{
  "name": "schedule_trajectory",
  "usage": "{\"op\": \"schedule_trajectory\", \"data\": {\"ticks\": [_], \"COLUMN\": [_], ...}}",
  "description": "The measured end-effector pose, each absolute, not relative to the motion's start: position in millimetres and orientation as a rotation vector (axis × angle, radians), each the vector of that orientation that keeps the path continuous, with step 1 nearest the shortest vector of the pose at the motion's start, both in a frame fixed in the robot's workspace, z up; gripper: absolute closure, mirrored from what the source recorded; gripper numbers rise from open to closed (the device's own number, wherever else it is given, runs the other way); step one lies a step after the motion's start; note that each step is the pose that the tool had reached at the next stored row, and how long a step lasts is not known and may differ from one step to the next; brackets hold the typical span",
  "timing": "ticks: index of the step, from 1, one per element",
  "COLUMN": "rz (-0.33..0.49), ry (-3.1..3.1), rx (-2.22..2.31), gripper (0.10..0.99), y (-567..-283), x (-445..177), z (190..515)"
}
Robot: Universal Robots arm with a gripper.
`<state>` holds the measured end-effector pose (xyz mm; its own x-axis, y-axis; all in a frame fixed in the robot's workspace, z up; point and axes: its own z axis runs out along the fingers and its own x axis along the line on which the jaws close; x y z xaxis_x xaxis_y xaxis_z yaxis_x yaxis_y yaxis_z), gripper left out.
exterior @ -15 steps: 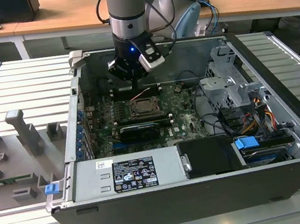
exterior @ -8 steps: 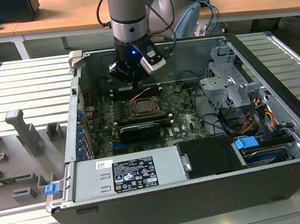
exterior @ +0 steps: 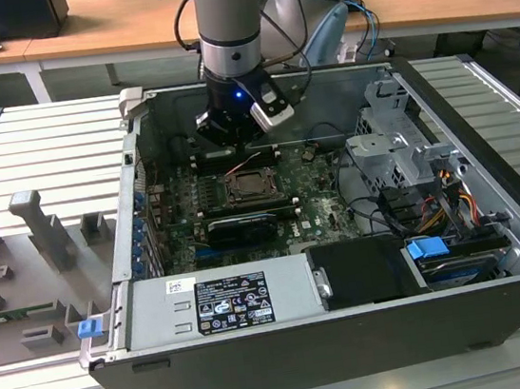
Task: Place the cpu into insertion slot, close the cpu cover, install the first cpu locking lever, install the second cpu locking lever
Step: 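Install the first cpu locking lever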
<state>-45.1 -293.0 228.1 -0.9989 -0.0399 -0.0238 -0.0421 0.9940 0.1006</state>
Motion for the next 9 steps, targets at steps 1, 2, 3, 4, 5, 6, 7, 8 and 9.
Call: {"op": "schedule_trajectory", "data": {"ticks": [1, 2, 3, 4, 5, 6, 7, 8, 9], "rz": [0.158, 0.158, 0.158, 0.158, 0.158, 0.158, 0.158, 0.158, 0.158], "ry": [3.115, 3.115, 3.115, 3.115, 3.115, 3.115, 3.115, 3.115, 3.115], "rx": [-0.064, -0.064, -0.065, -0.064, -0.065, -0.064, -0.064, -0.064, -0.064], "gripper": [0.980, 0.980, 0.980, 0.980, 0.980, 0.980, 0.980, 0.980, 0.980], "y": [-292.9, -293.0, -293.0, -293.0, -292.9, -292.9, -292.9, -292.9, -292.9], "x": [-45.0, -44.8, -44.6, -44.4, -44.2, -43.9, -43.5, -43.2, -42.8], "z": [228.0, 228.0, 228.0, 228.0, 228.0, 228.0, 228.0, 228.0, 228.0]}}
